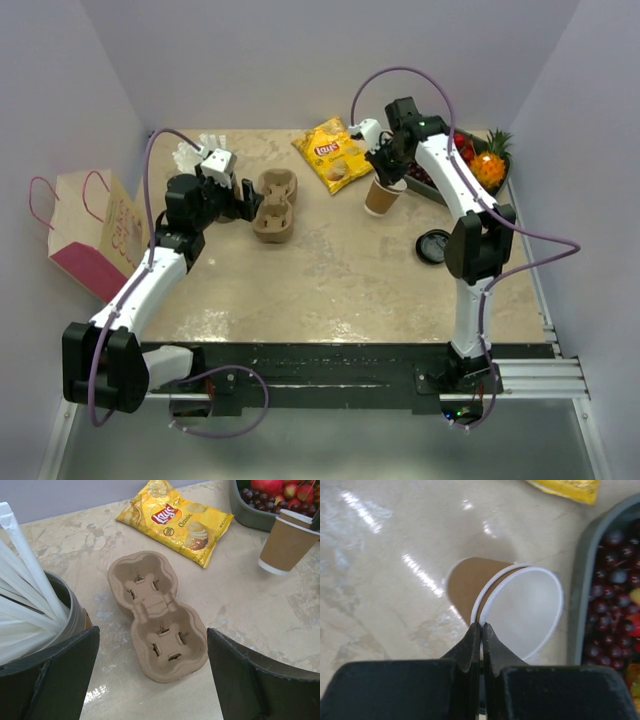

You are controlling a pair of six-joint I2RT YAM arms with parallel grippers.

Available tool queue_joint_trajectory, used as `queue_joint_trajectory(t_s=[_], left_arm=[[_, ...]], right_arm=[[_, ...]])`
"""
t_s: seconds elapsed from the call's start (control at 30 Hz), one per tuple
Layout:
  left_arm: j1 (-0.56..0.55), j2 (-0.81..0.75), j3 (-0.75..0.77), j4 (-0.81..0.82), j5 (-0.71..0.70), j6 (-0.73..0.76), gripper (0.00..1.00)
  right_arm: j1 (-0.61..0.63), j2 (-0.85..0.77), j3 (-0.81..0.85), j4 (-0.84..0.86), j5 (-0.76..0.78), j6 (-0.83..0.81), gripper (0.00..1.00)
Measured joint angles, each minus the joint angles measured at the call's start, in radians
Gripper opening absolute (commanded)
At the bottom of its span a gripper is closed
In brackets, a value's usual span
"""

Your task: Pack the takeout coffee

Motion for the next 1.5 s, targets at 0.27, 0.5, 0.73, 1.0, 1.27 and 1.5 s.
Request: queue_joint_trajectory(t_s=[0.27, 0.5, 0.73, 1.0, 1.27, 1.5], left_arm=[[0.0, 0.0, -0.015, 0.014, 0.0, 0.0, 0.92], [0.0, 0.0, -0.016, 0.015, 0.001, 0.0, 0.92], [-0.001, 0.0, -0.016, 0.016, 0.003, 0.0, 0.92], [-0.006, 0.001, -0.016, 0.022, 0.004, -0.001, 0.92], [-0.006, 0.005, -0.016, 0.022, 0.003, -0.001, 0.92], [-0.006, 0.01, -0.016, 0.023, 0.003, -0.001, 0.92]], right_arm=[[0.002, -0.047, -0.13, 0.079, 0.1, 0.001, 0.0], [0.006, -0.049, -0.133, 0.099, 0.208, -0.017, 0.0], [0.008, -0.033, -0.064, 0.053, 0.194, -0.015, 0.0], [-0.001, -0.002, -0.004, -0.02, 0.17, -0.025, 0.0], [-0.025, 0.065, 0.058, -0.032, 0.099, -0.02, 0.0], [-0.061, 0.063, 0.018, -0.022, 0.011, 0.001, 0.0]])
